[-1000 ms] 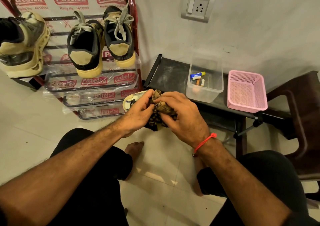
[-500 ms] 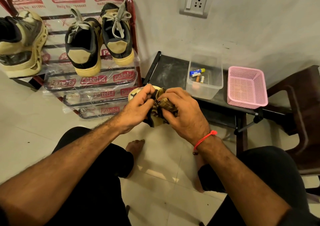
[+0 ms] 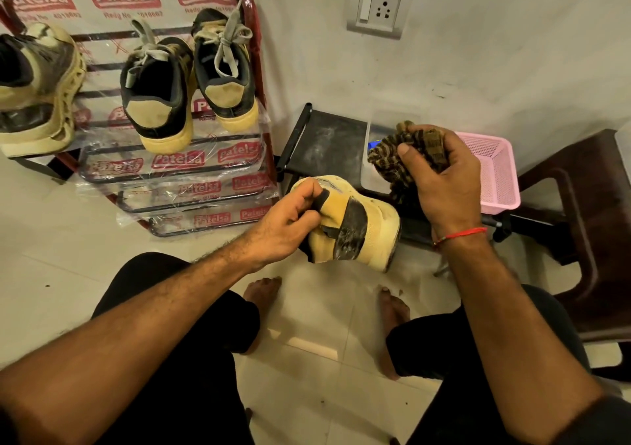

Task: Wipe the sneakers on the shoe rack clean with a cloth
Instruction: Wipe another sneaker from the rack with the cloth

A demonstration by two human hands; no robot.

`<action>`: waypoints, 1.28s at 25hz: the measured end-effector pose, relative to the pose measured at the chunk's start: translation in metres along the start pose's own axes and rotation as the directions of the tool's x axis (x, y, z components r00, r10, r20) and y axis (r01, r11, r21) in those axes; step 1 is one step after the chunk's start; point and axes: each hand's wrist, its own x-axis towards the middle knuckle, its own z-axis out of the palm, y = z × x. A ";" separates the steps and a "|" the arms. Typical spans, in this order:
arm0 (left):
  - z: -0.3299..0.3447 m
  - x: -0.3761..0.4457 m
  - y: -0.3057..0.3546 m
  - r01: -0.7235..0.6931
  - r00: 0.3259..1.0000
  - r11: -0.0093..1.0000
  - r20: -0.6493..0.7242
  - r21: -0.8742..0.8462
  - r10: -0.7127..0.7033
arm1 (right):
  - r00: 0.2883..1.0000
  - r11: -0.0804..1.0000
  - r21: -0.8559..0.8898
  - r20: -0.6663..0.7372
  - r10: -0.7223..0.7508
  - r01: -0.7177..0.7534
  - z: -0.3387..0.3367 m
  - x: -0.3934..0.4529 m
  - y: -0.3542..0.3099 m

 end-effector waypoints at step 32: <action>0.003 0.011 0.032 0.015 0.840 0.575 -0.302 -0.818 -0.451 | 0.789 0.647 -0.464 0.242 -0.565 0.605 0.083 -0.063 -0.006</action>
